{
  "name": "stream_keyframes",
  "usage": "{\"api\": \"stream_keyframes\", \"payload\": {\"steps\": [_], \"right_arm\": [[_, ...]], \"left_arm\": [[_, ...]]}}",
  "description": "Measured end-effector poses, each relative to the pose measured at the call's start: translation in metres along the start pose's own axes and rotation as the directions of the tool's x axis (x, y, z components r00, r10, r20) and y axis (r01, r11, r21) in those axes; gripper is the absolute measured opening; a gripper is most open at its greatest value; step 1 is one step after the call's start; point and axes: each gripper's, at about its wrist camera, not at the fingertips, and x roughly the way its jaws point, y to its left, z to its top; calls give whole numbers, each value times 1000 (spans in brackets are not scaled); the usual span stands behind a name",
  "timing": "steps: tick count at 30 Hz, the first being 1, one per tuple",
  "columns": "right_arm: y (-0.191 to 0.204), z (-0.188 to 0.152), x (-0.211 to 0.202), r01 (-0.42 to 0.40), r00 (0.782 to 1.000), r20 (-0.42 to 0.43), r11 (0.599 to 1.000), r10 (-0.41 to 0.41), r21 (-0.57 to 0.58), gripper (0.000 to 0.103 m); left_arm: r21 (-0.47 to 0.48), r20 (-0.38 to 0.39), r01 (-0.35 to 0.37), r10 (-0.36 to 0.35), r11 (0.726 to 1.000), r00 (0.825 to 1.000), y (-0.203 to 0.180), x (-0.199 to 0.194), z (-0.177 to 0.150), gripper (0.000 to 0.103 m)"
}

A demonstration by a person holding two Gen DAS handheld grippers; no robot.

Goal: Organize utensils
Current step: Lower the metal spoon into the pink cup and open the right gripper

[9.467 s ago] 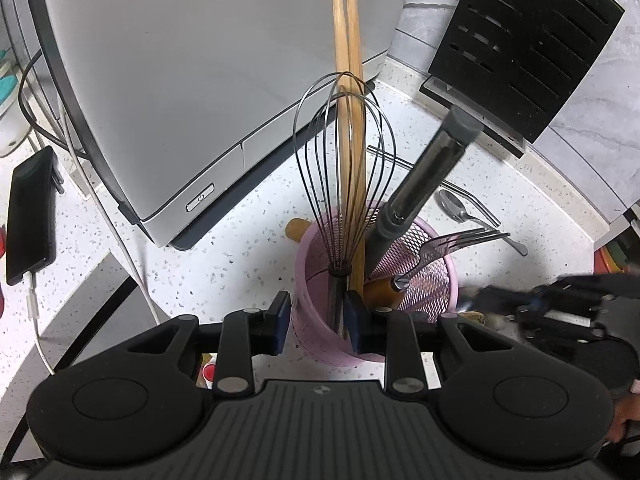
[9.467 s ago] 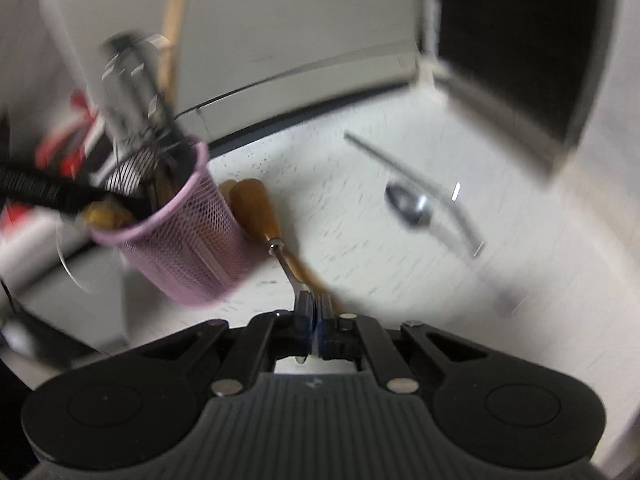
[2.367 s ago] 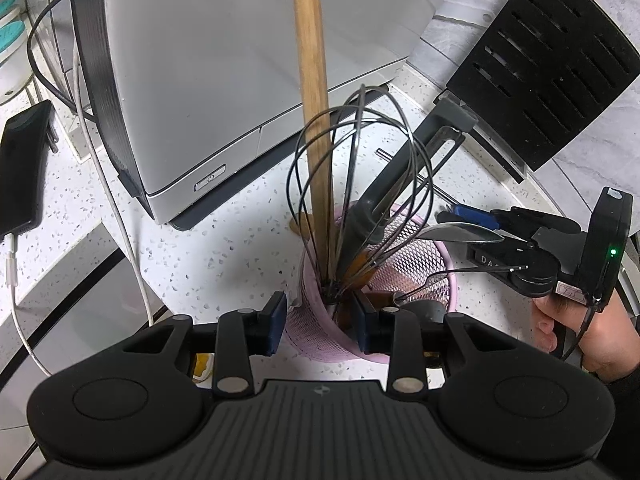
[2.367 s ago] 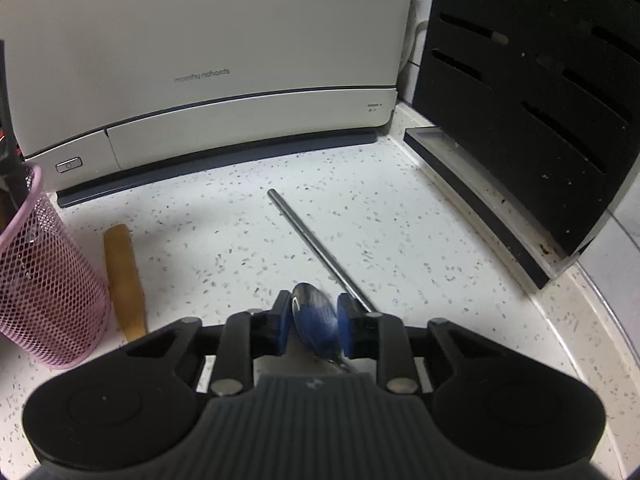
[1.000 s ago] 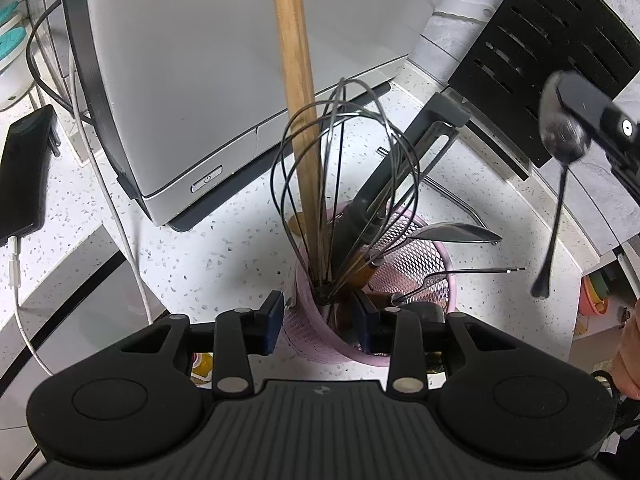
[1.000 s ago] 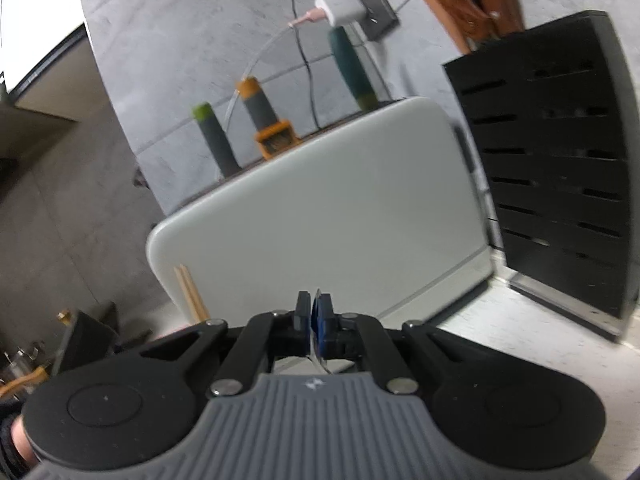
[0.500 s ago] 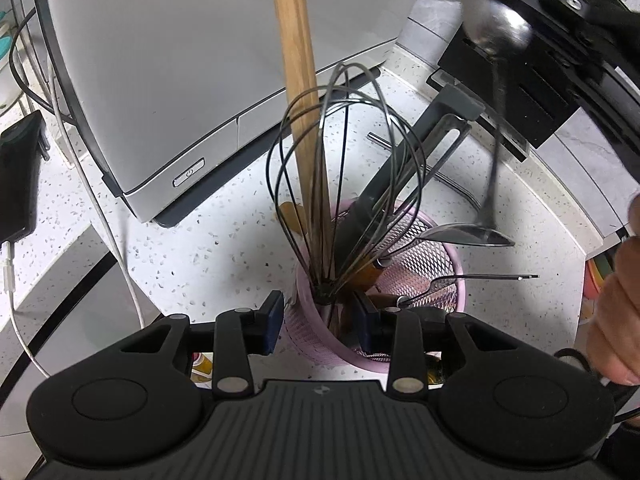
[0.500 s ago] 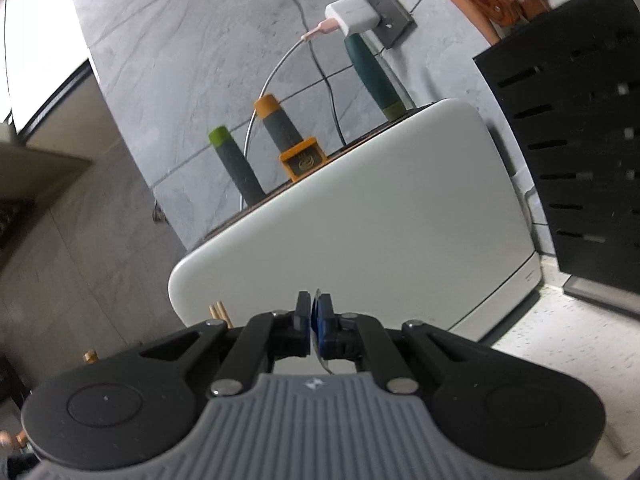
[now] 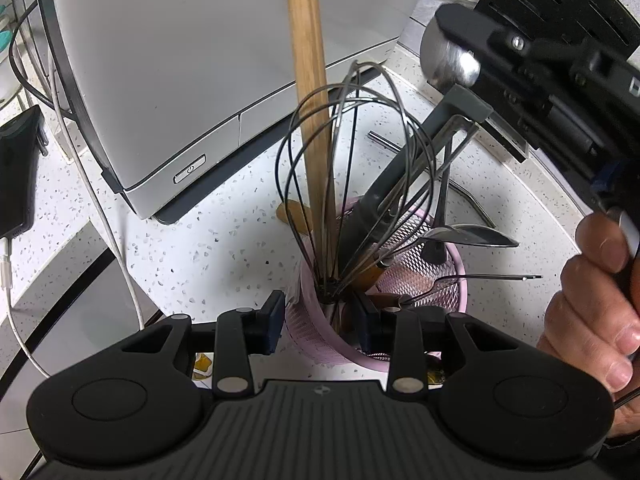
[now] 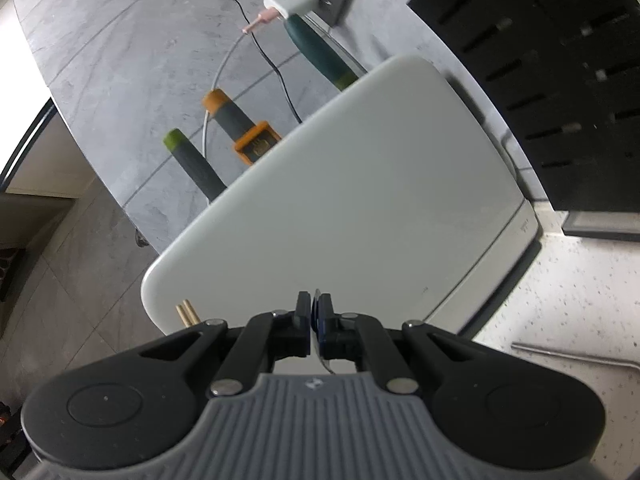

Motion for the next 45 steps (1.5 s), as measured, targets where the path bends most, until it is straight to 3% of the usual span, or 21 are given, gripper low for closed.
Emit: {"api": "stream_keyframes", "payload": {"steps": [22,30,36,38,45], "right_arm": [[4,-30,-46,-1,974,-223,977,-47,-212,0],[7,-32,-53,-71,942,-336,976,-2,-207,1],[8,-35,-54,-124,917,-397,970,33,-207,11],[9,-34,-56,-131,918,-395,968,37,-214,26],[9,-19,-64,-146,934,-353,963,59,-225,28]], "left_arm": [[-11,7,4,-4,1000,1000,-3,-1,-1,40],[-14,5,6,-6,1000,1000,-1,-3,-1,39],[-16,10,15,-15,1000,1000,3,-5,-2,39],[-15,10,15,-15,1000,1000,3,-5,-2,39],[-12,10,24,-24,1000,1000,3,-6,-3,39]]}}
